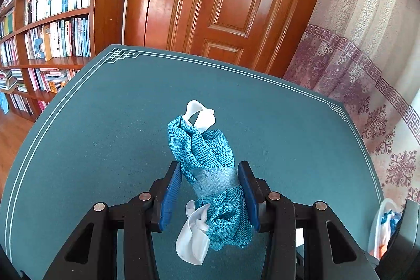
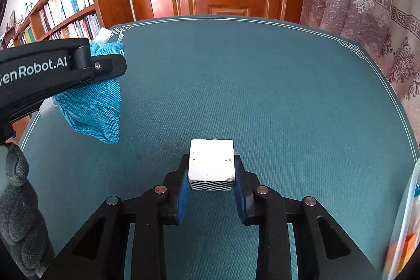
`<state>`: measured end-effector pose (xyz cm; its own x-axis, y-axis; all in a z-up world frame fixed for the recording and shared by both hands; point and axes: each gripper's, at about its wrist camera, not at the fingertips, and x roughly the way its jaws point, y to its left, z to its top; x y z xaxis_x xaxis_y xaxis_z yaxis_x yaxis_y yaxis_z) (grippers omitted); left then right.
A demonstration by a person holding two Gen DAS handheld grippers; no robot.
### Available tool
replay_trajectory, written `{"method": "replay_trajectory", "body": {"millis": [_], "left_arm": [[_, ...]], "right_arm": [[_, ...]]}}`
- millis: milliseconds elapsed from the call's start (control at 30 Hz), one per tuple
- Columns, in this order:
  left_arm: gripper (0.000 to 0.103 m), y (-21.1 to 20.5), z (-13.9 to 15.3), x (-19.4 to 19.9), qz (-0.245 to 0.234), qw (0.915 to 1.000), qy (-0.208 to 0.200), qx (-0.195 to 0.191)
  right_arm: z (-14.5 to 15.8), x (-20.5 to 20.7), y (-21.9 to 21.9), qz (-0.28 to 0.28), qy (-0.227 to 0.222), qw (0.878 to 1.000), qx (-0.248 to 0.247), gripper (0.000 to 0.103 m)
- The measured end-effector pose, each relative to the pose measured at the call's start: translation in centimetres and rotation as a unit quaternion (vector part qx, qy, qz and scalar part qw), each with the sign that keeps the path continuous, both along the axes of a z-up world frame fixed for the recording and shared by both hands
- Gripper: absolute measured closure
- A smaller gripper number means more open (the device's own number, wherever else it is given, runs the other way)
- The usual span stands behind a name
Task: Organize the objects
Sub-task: 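Grasp the blue cloth with the left gripper while the right grasps the white zigzag cube, then carry the white cube over the bowl with the right gripper and release it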
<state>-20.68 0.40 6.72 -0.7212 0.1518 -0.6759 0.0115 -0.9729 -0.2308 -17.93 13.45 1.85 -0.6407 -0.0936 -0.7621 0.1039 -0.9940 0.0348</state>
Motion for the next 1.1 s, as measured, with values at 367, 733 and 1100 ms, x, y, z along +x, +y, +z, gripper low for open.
{"method": "replay_trajectory", "body": {"millis": [367,733,1100], "left_arm": [[0.056,1.9,0.4,0.5,-0.032,0.9995,0.006,-0.001],[0.056,5.6,0.8,2.0,-0.099,0.9950,0.007,0.010],[0.056,9.0,1.9,4.2,-0.165,0.9859,0.019,0.020]], "right_arm": [[0.9,3.3,2.6,-0.030,0.009,0.999,-0.019,0.072],[2.5,6.8,6.2,-0.069,0.027,0.997,-0.026,0.072],[4.6,11.0,10.6,-0.124,0.048,0.991,-0.025,0.072]]}}
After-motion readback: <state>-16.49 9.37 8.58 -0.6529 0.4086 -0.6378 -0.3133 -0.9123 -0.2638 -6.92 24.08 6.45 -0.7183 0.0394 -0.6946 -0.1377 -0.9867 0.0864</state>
